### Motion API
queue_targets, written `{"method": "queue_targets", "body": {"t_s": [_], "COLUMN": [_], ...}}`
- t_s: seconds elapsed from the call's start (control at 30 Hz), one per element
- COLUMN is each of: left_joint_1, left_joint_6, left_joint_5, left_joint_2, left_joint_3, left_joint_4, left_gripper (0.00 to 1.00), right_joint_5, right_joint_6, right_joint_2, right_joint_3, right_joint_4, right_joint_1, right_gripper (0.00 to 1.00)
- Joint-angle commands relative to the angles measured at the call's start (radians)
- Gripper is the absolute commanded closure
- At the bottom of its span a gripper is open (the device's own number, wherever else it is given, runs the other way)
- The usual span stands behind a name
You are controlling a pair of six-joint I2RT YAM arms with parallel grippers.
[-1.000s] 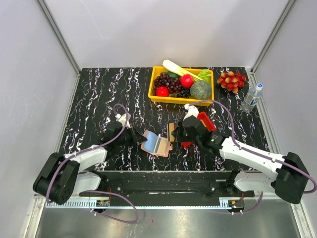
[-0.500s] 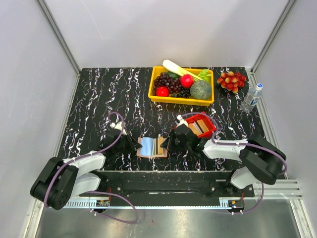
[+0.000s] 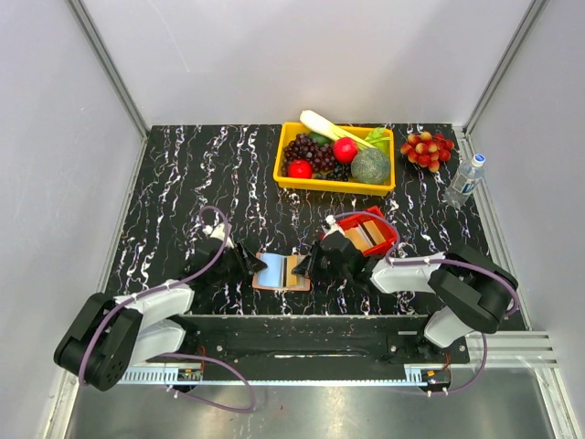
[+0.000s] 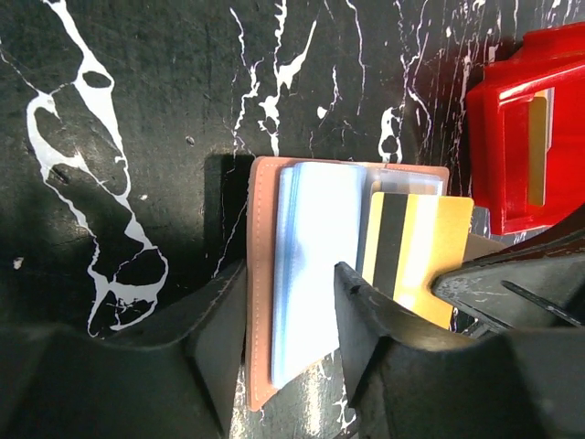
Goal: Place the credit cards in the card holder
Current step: Insert the credit card into the card holder.
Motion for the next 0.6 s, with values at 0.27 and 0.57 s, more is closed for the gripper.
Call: {"method": "queue_targets", "body": {"t_s": [0.27,0.57], "left_joint_1": [0.0,0.0], "left_joint_6": [0.022,0.016], "left_joint_5": [-0.037,-0.014], "left_joint_2": [-0.036,0.016], "left_joint_3": [-0.039,-0.042], "left_joint_4": [-0.036,0.01], "left_gripper": [0.88,0.98], "right_joint_5": [0.017,-0.024], "right_joint_6": [0.069,0.111], "right_joint_2": [0.028,0.081], "right_joint_3": [-0.023,-0.052], "right_joint_4": [0.06,0.121], "right_joint_1": [-0.009,-0.029], "right_gripper": [1.0,1.0]}}
